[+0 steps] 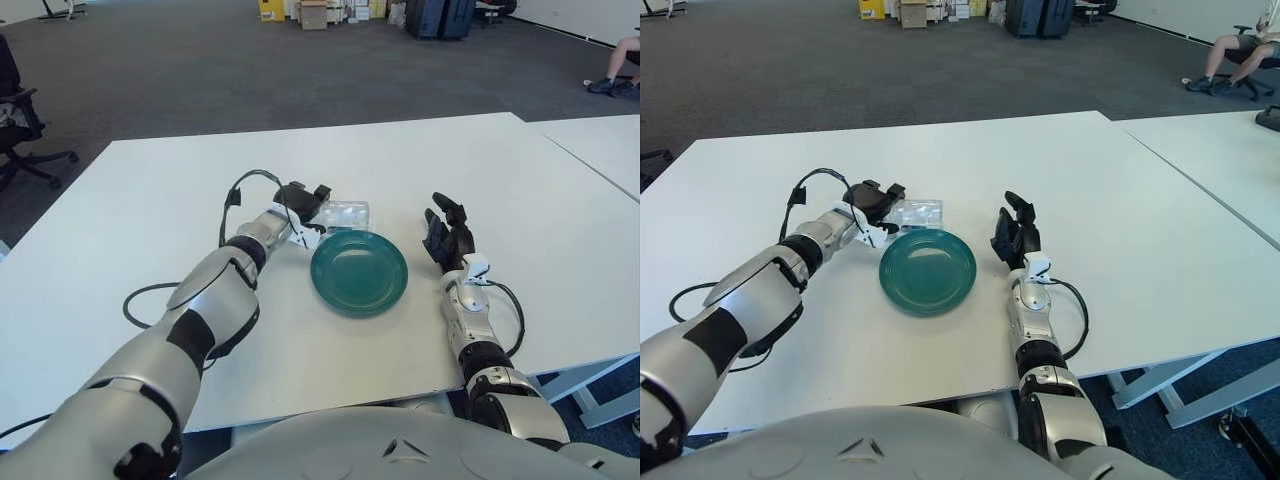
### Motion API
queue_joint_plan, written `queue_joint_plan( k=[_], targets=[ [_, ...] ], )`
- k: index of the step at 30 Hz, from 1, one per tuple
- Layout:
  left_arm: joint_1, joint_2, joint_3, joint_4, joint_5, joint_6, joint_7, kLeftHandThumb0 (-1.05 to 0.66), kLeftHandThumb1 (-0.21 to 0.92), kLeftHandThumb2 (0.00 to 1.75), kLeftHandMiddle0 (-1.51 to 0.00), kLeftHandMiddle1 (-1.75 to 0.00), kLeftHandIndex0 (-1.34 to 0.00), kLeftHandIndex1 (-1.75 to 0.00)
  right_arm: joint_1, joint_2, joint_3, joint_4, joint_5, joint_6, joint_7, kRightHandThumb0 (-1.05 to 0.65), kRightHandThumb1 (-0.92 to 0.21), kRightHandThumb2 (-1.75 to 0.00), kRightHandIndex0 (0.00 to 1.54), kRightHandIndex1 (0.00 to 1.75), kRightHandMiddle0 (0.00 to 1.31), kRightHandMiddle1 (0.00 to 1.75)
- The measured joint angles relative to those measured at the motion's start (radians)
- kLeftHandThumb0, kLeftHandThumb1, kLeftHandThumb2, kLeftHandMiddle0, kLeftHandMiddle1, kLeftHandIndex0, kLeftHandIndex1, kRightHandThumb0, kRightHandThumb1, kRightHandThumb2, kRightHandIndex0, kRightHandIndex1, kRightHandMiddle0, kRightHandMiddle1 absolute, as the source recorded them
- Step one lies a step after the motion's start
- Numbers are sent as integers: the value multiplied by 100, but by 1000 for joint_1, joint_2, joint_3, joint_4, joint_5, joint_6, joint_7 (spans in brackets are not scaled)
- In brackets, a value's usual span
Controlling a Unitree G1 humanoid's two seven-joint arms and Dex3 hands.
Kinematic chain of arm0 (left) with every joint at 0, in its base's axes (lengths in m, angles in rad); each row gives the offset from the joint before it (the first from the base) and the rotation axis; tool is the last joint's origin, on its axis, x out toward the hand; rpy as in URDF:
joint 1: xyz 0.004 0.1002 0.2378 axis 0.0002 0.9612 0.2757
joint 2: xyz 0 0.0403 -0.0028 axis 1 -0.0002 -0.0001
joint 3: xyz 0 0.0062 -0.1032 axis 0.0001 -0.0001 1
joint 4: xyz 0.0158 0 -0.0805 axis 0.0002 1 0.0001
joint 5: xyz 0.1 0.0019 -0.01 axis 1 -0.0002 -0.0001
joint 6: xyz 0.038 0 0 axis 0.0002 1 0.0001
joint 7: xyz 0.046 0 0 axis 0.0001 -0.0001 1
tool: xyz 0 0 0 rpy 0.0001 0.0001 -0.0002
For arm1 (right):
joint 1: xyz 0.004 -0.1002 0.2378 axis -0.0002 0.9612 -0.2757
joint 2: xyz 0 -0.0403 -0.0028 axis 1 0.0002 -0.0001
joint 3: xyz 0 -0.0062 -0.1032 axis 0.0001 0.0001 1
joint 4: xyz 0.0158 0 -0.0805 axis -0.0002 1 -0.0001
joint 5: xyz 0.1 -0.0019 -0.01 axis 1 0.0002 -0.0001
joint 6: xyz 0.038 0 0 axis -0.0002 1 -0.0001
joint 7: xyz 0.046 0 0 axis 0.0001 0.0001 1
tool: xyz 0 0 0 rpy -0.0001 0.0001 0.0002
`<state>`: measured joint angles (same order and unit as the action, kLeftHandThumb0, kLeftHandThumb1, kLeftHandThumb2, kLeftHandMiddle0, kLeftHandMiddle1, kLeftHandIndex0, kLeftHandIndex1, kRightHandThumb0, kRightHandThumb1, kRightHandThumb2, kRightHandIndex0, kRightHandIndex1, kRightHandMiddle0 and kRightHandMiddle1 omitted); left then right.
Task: Put the bottle into the plate.
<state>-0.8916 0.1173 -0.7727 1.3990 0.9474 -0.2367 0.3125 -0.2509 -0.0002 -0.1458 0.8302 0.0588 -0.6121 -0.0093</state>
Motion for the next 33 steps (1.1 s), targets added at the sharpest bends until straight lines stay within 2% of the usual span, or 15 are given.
queue_joint_plan(
  k=[5, 13, 23, 28, 33],
  targets=[
    [0, 5, -11, 0, 6, 10, 2, -91, 92, 86, -36, -119, 0, -118, -16, -1, 0, 31, -1, -13, 0, -67, -92, -78, 34, 1, 0, 73],
    [0, 2, -10, 0, 2, 27, -4, -89, 92, 84, -36, -109, 0, -111, -30, -7, 0, 59, -2, -28, 0, -68, -92, -77, 34, 0, 0, 74],
    [-6, -20, 11, 1, -17, 44, -28, -87, 92, 83, -36, -108, 0, -119, -32, -11, 0, 67, -1, -33, 1, -67, -92, -77, 34, 0, 0, 73],
    [-7, -33, 20, 1, -23, 47, -31, -87, 92, 83, -33, -96, 0, -107, -32, -11, 0, 65, -2, -34, -1, -67, -92, -77, 33, 0, 0, 73],
    [-7, -49, 30, 1, -37, 52, -38, -86, 92, 81, -34, -94, 0, -102, -26, -13, 1, 55, -3, -31, 0, -68, -92, -78, 33, 0, 0, 72]
  ],
)
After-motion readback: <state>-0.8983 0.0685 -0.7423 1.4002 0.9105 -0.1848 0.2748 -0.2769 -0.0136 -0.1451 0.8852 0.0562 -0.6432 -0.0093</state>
